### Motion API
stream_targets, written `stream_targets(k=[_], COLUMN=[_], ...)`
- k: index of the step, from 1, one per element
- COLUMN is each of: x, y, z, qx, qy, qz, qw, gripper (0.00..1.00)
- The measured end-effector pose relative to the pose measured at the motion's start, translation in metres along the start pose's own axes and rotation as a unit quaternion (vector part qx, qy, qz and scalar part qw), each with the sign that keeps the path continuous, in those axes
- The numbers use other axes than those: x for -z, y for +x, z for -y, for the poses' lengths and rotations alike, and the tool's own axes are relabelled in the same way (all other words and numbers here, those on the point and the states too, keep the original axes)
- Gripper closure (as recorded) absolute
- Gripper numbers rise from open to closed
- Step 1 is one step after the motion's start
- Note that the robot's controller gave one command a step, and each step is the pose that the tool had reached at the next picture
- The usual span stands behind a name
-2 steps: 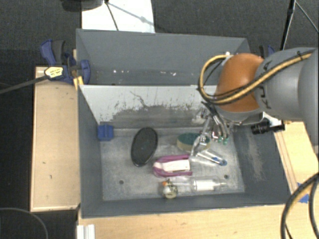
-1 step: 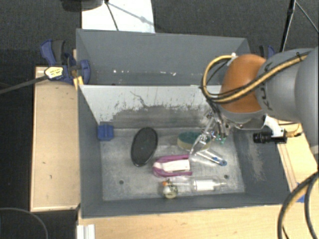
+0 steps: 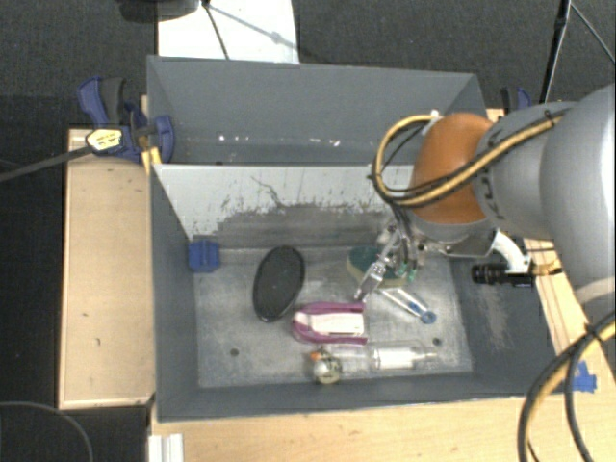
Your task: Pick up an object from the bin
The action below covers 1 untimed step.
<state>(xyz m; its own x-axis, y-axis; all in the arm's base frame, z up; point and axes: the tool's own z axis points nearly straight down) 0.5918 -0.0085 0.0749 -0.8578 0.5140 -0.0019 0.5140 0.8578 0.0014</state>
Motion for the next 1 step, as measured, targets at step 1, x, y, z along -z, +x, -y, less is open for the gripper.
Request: stream_targets(k=[1], x=[0.0013], y=[-0.0006], z=[0.0000], qx=[0.001], qy=[0.000], qz=[0.0001], qw=[1.0000], gripper=[0.00])
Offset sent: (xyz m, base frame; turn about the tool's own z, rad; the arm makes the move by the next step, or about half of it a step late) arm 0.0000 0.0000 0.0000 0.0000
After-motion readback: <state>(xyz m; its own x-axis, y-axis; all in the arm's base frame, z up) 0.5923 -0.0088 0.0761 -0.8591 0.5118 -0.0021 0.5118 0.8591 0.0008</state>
